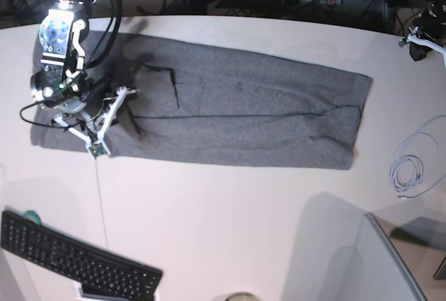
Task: Layout the t-shirt on the table in an organized manner, then fold the t-shirt properly
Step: 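Press the shirt's collar end flat with the right gripper, left gripper withdrawn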
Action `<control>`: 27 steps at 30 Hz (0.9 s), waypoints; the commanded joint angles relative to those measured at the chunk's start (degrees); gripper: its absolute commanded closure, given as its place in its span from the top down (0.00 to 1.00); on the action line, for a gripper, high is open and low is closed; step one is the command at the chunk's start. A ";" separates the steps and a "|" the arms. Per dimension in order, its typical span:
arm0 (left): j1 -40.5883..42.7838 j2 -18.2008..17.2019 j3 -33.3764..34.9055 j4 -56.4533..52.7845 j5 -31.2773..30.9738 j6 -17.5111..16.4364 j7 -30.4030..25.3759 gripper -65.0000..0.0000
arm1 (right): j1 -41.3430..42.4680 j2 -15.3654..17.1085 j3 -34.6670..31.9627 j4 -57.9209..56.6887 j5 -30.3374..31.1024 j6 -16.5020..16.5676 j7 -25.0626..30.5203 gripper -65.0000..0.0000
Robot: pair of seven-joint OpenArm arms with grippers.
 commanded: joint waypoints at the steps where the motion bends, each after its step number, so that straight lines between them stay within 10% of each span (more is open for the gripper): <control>1: -0.26 -1.26 0.39 1.00 -0.77 -0.38 -1.35 0.00 | 1.55 -0.16 0.10 1.01 0.55 0.02 1.34 0.02; 5: -0.26 -1.70 1.88 1.00 -0.77 -0.38 -1.35 0.00 | 7.88 -0.16 3.61 -4.53 0.46 -0.07 1.43 0.07; 13: -0.08 -1.61 1.88 0.56 -0.77 -0.38 -1.35 0.00 | 19.22 3.36 8.01 -20.44 0.46 -0.07 1.87 0.50; 27: -0.08 -1.61 2.15 0.56 -0.77 -0.38 -1.35 0.00 | 22.56 4.06 7.92 -31.08 0.46 -0.07 7.41 0.53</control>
